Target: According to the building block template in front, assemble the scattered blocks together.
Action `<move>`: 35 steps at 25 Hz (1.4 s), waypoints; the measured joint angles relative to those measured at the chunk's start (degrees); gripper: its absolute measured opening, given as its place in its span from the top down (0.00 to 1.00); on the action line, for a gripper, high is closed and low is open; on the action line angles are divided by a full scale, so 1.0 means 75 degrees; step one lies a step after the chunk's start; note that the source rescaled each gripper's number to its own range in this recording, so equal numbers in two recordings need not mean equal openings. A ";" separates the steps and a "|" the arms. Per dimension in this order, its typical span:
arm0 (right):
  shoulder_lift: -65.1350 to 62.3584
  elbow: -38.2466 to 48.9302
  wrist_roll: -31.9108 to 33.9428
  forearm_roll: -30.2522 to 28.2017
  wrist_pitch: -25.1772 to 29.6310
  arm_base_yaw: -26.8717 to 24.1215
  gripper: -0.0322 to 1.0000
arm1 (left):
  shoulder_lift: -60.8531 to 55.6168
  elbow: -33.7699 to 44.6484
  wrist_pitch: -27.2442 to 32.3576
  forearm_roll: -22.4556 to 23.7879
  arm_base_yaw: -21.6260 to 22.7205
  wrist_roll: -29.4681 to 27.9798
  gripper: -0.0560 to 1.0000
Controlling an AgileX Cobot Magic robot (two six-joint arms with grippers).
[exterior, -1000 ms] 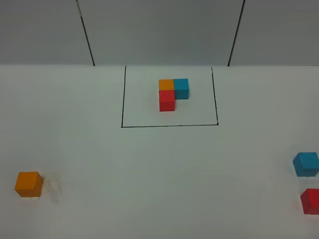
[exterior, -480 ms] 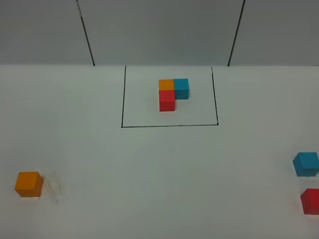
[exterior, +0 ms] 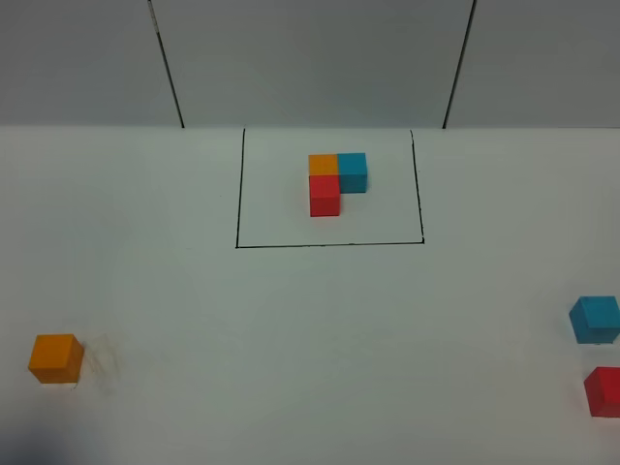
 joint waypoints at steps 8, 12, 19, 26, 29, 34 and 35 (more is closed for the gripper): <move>0.0000 0.0000 0.0000 0.0000 0.0000 0.0000 0.97 | 0.1878 -0.0011 -0.0893 -0.0290 0.0000 0.0000 0.04; 0.0000 0.0000 0.0000 0.0000 0.0000 0.0000 0.97 | 0.2732 -0.0011 -0.1449 -0.0305 0.0000 0.0000 0.04; 0.0000 0.0000 0.0000 0.0000 0.0000 0.0000 0.97 | 0.4231 -0.0011 -0.2144 -0.0339 0.0000 0.0000 0.04; 0.0000 0.0000 0.0000 0.0000 0.0000 0.0000 0.97 | 0.5338 -0.0072 -0.2541 -0.0829 0.0000 0.0342 0.04; 0.0000 0.0000 0.0000 0.0000 0.0000 0.0000 0.97 | 0.5771 -0.0287 -0.2603 -0.1077 0.0000 0.0549 0.04; 0.0000 0.0000 0.0000 0.0000 0.0000 0.0000 0.97 | 0.6407 -0.0828 -0.2583 -0.1271 0.0000 0.0600 0.04; 0.0000 0.0000 0.0000 0.0000 0.0000 0.0000 0.97 | 0.6537 -0.0894 -0.2562 -0.1277 0.0000 0.0600 0.04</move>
